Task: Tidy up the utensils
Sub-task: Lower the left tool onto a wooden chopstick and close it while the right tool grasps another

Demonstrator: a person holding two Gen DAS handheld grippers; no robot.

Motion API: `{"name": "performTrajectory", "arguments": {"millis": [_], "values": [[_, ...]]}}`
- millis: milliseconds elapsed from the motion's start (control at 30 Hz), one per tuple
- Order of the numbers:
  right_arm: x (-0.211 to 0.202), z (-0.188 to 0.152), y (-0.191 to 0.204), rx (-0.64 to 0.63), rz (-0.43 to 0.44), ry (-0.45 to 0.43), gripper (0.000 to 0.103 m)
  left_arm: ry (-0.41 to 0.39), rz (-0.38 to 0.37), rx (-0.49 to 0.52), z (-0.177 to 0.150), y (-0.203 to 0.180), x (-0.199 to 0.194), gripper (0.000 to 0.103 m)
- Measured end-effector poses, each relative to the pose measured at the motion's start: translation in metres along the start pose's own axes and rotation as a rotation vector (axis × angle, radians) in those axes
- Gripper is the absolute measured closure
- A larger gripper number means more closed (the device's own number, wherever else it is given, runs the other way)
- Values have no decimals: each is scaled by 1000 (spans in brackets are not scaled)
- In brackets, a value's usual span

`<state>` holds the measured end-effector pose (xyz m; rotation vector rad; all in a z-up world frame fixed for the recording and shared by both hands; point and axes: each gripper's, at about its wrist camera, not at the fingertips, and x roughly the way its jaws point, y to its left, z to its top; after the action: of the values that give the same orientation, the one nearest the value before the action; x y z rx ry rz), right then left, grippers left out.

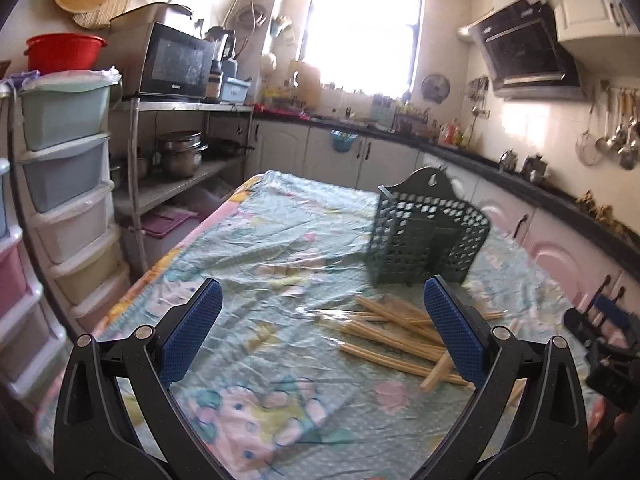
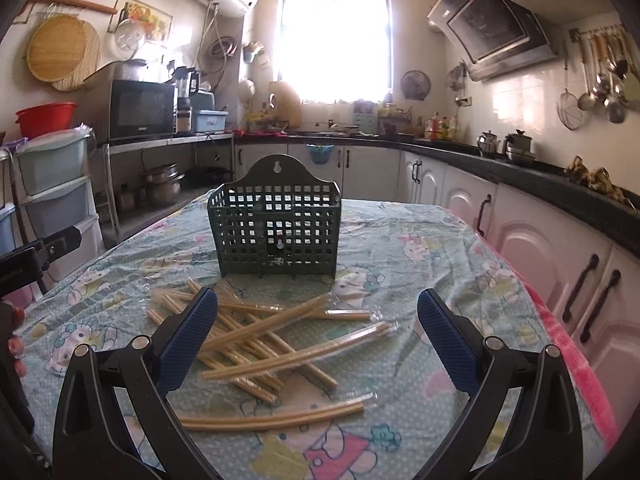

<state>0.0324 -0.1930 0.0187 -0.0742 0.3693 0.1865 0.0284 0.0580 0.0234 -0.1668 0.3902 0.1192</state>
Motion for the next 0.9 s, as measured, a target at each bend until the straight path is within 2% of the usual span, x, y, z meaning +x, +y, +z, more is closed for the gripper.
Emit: {"name": "performTrajectory", "arguments": {"millis": [267,367,500,567,733,900], "values": [[33,18,7,-64,40,103,6,166,-13,87,14,1,36,10],[54,20,9,-83,45,175,6,236,-47,73,13,1,53,10],[83,19,2,-69,10,266,6,345,-82,50,9,-1,77,11],[93,17,-3,-61,-15,282,6,397,-107,29,4,-2,88,18],[112,16,-17,-50,-58,327,6,467,-122,8,-9,-9,105,36],[124,19,-28,-33,-66,338,6,512,-150,-24,-17,-14,113,43]]}}
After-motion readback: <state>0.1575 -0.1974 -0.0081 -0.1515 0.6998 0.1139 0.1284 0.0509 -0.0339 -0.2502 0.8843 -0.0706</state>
